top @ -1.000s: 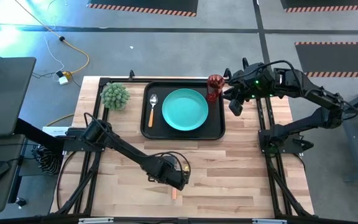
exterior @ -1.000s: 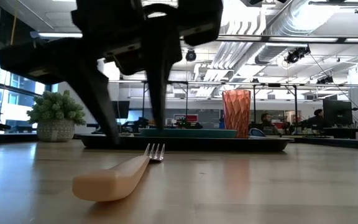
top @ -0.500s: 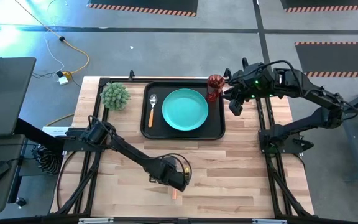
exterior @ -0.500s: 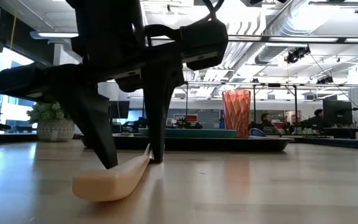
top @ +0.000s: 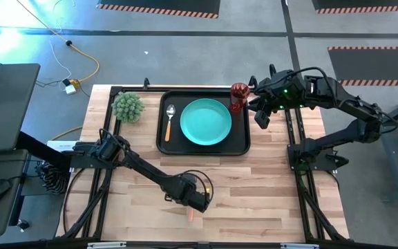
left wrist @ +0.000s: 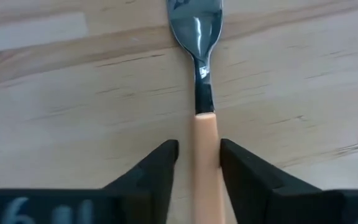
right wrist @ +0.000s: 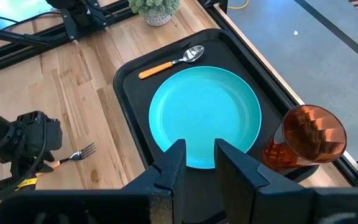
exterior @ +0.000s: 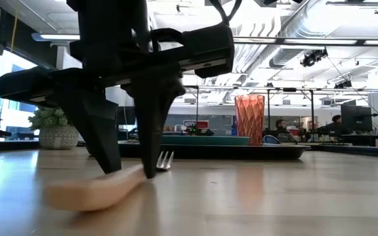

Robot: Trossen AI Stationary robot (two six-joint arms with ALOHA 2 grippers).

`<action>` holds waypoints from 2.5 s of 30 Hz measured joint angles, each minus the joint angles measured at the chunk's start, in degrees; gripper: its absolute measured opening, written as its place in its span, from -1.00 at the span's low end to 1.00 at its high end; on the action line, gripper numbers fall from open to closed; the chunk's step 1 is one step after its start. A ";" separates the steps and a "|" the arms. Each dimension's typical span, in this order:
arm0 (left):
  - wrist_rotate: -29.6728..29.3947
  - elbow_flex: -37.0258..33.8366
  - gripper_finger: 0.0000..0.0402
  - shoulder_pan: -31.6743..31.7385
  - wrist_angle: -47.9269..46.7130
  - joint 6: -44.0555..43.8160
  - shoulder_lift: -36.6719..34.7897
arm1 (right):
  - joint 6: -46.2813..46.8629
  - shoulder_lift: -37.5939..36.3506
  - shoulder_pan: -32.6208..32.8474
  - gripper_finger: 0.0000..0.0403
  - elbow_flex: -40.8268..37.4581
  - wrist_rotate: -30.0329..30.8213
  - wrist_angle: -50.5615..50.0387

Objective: Pick and place plate/cup/fork/spoon on tray
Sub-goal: Put the light brown fork on the black table tray

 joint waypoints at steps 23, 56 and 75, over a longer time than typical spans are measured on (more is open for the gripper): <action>-1.02 -0.34 -0.80 -0.10 -0.17 4.07 -2.43 | 0.02 0.00 -0.01 -0.63 0.00 -0.03 -0.04; -10.56 -5.07 -0.78 18.17 -14.64 26.19 -24.42 | 0.02 0.00 0.01 -0.63 0.00 -0.03 -0.07; -8.10 -20.84 -0.78 39.18 -7.89 35.92 -37.38 | 0.04 0.00 0.01 -0.63 -0.02 0.21 0.35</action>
